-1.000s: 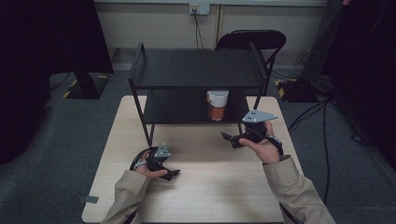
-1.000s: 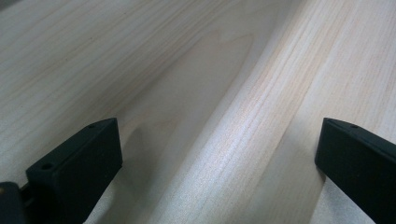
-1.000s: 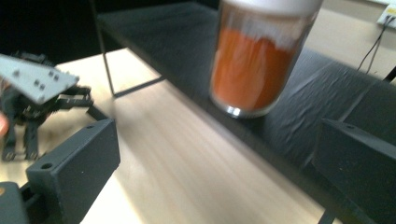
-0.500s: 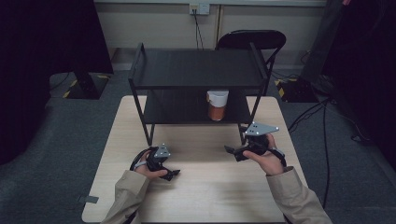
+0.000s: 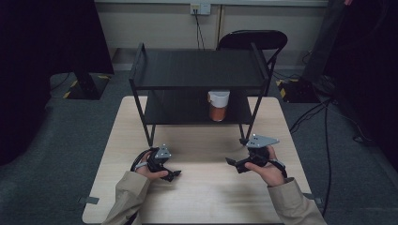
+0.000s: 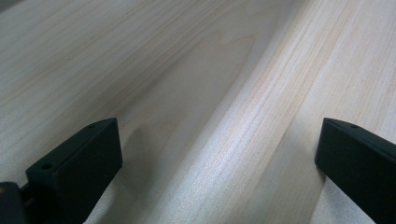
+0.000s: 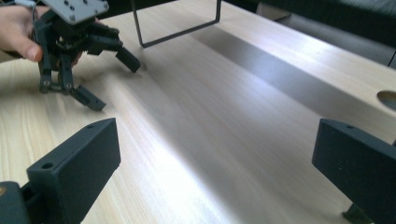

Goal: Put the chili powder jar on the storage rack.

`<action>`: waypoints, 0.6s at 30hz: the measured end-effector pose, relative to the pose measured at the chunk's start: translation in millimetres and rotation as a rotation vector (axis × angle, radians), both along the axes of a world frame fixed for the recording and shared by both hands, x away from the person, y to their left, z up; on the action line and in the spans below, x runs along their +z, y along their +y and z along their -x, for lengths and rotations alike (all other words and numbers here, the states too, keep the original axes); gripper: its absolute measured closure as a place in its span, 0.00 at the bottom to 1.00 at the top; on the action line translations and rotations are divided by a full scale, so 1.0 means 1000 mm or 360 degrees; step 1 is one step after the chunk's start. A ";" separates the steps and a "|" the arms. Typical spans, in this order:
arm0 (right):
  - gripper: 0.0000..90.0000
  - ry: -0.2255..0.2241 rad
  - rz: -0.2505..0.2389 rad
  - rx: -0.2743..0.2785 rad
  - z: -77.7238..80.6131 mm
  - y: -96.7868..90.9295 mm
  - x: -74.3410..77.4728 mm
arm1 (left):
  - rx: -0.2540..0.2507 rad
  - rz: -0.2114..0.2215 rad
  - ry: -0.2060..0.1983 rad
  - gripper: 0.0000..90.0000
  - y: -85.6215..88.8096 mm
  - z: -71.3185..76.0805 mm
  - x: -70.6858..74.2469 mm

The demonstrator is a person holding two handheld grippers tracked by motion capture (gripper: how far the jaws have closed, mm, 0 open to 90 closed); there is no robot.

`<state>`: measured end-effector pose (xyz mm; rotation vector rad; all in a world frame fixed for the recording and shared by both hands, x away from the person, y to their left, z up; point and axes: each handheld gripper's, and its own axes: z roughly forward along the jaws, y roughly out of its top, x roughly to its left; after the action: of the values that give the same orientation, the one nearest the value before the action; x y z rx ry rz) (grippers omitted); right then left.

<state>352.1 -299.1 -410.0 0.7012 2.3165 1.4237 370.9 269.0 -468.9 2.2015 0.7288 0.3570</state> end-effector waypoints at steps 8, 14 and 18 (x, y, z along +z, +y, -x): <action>0.00 0.0033 0.0023 0.0001 0.001 -0.001 -0.009 | 0.0000 -0.0001 0.0000 0.00 0.000 0.000 0.000; 0.00 0.0053 0.0046 -0.0017 0.002 -0.004 -0.018 | 0.0001 0.0000 0.0000 0.00 0.000 0.000 0.000; 0.00 0.0081 0.0061 -0.0013 0.001 -0.005 -0.024 | 0.0000 -0.0001 0.0000 0.00 0.000 0.000 0.000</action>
<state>351.4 -304.1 -433.9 0.7430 2.3700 1.3691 370.9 268.9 -468.9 2.2018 0.7290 0.3572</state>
